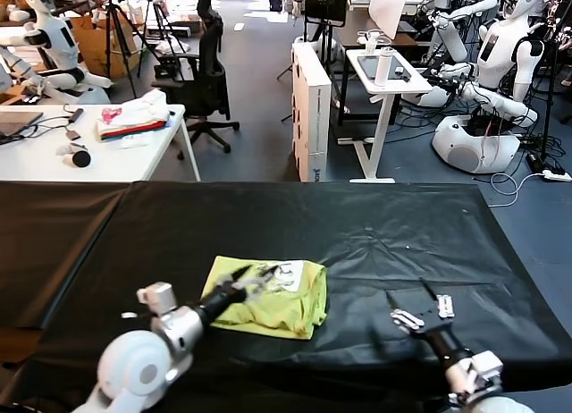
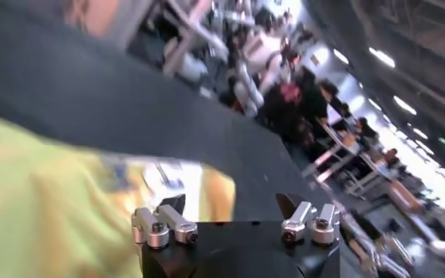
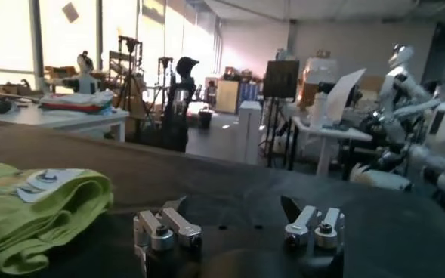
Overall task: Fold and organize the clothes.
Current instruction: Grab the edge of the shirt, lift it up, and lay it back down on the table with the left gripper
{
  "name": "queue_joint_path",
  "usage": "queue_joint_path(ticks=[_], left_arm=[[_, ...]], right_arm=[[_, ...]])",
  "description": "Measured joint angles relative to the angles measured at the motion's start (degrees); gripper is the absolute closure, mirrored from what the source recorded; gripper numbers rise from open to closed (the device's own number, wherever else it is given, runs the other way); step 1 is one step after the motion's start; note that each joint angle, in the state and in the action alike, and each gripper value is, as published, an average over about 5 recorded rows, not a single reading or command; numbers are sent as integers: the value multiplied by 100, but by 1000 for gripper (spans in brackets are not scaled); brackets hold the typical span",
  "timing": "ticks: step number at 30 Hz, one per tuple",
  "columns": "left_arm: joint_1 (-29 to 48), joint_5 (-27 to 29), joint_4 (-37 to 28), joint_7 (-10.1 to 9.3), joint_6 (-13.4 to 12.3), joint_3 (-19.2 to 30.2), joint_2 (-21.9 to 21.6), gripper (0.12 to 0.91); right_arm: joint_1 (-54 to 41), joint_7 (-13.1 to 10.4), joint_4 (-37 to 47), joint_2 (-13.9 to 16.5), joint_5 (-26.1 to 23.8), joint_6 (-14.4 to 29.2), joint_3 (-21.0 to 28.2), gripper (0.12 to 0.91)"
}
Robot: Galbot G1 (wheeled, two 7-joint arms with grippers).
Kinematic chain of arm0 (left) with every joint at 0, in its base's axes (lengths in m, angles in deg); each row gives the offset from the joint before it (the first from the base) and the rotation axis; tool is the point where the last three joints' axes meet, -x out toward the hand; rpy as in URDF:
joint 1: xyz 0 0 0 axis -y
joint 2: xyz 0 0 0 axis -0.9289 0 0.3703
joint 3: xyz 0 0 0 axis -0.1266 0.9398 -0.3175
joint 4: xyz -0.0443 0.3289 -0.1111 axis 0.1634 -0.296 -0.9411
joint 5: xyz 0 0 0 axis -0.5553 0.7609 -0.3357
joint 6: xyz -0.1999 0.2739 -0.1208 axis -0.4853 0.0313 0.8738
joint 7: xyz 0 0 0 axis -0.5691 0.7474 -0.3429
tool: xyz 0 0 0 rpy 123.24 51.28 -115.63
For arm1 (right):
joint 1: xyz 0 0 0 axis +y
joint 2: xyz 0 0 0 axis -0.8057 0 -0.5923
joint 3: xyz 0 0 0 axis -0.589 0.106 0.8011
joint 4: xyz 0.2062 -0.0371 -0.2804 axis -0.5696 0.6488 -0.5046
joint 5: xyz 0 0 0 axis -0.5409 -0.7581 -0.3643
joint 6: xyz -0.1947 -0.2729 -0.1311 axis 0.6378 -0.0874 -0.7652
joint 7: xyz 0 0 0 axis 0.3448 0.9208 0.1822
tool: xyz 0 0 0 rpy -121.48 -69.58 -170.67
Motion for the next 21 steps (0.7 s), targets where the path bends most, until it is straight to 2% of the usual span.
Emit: queue_joint_path(ticks=[5,10,16,21], left_arm=[[-145,225,31,-16,-147,-451,-131,123],[-328,483,85,-23,-199,-699,-78,123],[-495,626,99,-27,-210,-838,37,123],[-621,654,87,-27,-201,-935,84,123]], right_arm=[[-624,-147,106,59,-149,-41,868,118],[-1202,-258,346,-16,-345,-92,1416,118],[-1717,-388,772,-269,-504,-218,1776,118],[-1798,-471,981,-350,-430,-234,1738,118]])
